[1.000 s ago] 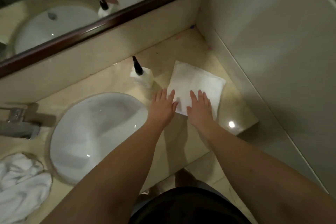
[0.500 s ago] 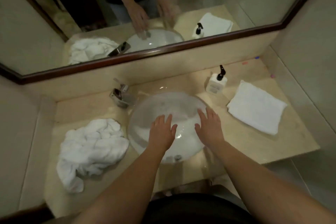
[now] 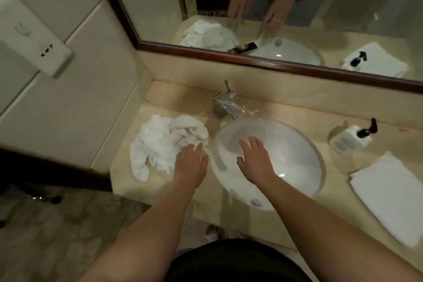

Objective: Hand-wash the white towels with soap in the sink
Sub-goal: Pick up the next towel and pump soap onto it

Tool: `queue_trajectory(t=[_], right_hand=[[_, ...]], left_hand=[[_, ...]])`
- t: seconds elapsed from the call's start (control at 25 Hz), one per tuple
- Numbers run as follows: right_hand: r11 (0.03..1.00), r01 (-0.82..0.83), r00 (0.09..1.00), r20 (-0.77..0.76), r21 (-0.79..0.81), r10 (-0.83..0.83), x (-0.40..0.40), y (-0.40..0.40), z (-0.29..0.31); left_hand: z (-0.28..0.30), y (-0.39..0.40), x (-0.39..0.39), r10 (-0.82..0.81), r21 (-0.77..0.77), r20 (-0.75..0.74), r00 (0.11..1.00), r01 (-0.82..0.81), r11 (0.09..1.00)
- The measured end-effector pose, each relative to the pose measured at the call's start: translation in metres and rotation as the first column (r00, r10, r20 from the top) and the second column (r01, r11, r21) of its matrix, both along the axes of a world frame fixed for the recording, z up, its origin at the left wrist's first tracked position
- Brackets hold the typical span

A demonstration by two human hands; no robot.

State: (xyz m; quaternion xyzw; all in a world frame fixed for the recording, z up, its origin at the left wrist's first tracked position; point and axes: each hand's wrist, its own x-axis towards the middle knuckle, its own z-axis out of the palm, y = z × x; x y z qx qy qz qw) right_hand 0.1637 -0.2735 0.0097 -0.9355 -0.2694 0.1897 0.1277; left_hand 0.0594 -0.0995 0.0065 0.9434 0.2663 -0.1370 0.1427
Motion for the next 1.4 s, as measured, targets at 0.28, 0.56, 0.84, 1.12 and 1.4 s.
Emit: queue_trajectory(t=[0.28,0.56,0.84,1.12,1.4], right_hand=[[0.975,-0.221,0.975,-0.008,-0.018,0.221,0.001,0.061,-0.005],[0.982,-0.185,0.981,-0.052,0.027,0.187,0.016,0.127,-0.015],[0.980,0.096,0.982,-0.179,0.173,-0.064,0.023,0.191,-0.042],[0.896,0.389,0.891,-0.334,0.215,-0.307,0.025,0.232,-0.064],[0.901,0.358,0.933,-0.132,0.246,-0.335,0.021,0.234,-0.064]], left_hand=[[0.005,0.032,-0.046,0.251,0.028,0.040,0.967,-0.252,0.967],[-0.003,0.099,-0.037,0.265,-0.027,0.082,0.961,-0.263,0.964],[-0.038,0.177,0.002,0.094,-0.152,0.122,0.988,-0.075,0.985],[-0.059,0.220,0.042,0.019,-0.346,0.078,0.997,0.009,0.938],[-0.067,0.240,0.063,-0.113,-0.312,0.103,0.988,0.140,0.940]])
